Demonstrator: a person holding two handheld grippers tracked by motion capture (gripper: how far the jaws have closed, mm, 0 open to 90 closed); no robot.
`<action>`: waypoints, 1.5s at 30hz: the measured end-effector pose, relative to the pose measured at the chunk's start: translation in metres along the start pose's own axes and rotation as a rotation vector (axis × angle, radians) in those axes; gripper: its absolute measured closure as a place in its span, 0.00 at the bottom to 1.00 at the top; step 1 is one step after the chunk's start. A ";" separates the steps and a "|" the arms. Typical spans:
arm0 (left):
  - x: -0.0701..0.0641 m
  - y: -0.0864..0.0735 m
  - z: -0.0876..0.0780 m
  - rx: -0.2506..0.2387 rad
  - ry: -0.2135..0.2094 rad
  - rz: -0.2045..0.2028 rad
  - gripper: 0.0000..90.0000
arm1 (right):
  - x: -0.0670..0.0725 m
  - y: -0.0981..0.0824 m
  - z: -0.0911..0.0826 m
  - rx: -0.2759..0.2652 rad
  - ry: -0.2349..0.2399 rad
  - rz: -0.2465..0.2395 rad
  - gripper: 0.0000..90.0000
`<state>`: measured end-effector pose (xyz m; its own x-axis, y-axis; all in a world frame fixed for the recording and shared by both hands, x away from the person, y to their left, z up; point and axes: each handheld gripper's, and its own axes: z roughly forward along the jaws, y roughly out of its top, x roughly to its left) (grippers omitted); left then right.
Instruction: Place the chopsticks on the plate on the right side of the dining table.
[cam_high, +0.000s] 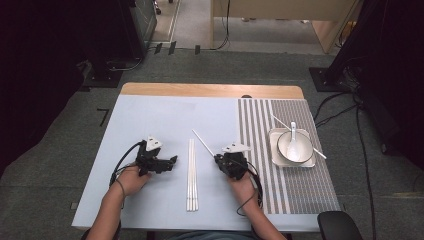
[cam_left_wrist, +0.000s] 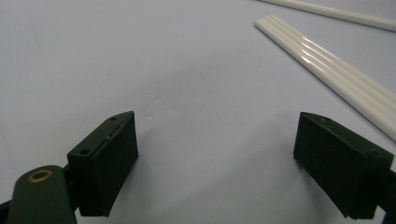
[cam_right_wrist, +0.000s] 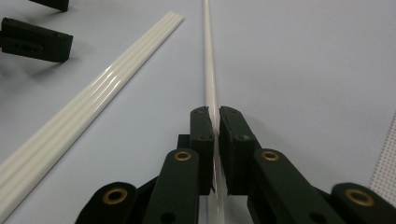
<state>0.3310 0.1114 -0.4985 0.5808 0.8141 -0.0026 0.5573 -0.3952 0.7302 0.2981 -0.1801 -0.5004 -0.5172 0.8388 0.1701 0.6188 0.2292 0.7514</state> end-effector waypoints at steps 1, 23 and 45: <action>0.000 0.000 0.000 0.000 0.000 0.000 0.15 | -0.001 0.000 0.000 -0.001 0.011 0.012 0.94; 0.000 0.000 0.000 -0.001 -0.001 -0.002 0.15 | -0.017 0.015 -0.008 -0.002 0.079 0.092 0.94; 0.000 0.000 0.000 -0.001 -0.001 -0.003 0.15 | -0.039 0.050 -0.031 0.014 0.058 0.033 0.94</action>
<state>0.3311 0.1115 -0.4985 0.5798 0.8147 -0.0057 0.5583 -0.3922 0.7311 0.3312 -0.2163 -0.4495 -0.5297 0.8159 0.2320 0.6439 0.2088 0.7360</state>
